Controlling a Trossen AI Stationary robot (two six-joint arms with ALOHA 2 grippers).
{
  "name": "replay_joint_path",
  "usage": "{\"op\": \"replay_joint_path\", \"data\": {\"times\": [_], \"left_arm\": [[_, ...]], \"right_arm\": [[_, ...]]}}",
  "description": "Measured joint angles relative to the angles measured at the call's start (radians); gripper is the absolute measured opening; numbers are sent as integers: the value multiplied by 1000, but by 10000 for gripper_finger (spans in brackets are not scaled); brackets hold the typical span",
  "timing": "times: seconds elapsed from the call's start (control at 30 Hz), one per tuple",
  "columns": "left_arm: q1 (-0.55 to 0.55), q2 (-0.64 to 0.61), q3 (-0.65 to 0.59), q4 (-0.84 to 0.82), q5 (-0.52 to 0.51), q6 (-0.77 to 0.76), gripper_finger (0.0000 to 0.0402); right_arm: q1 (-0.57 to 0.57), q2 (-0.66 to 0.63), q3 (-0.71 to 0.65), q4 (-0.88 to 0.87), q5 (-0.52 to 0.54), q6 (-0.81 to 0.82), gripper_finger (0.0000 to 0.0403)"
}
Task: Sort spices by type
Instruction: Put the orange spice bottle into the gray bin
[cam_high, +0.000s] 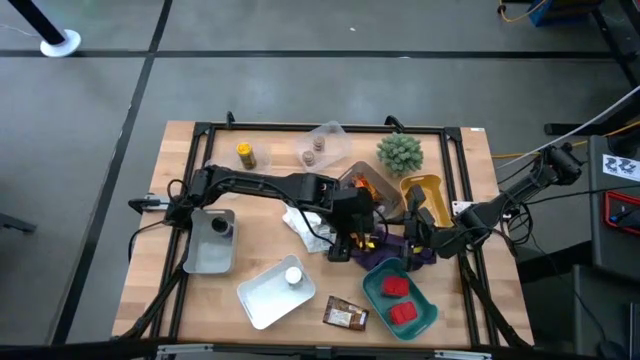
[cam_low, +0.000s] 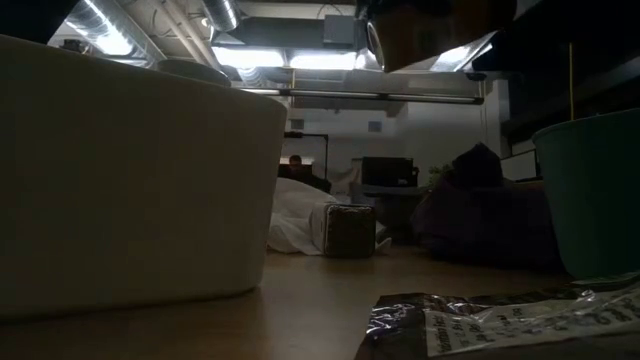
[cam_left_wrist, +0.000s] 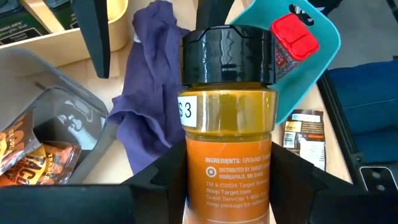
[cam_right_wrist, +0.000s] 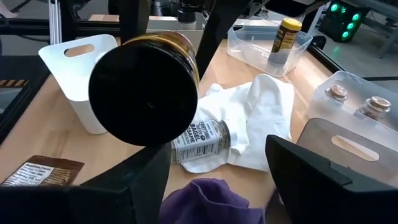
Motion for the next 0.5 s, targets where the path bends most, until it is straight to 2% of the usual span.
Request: {"op": "replay_joint_path", "data": {"times": [0.5], "left_arm": [[-10, -17, 0, -1, -24, -12, 157]], "right_arm": [[0, -37, -1, 53, 28, 8, 262]]}}
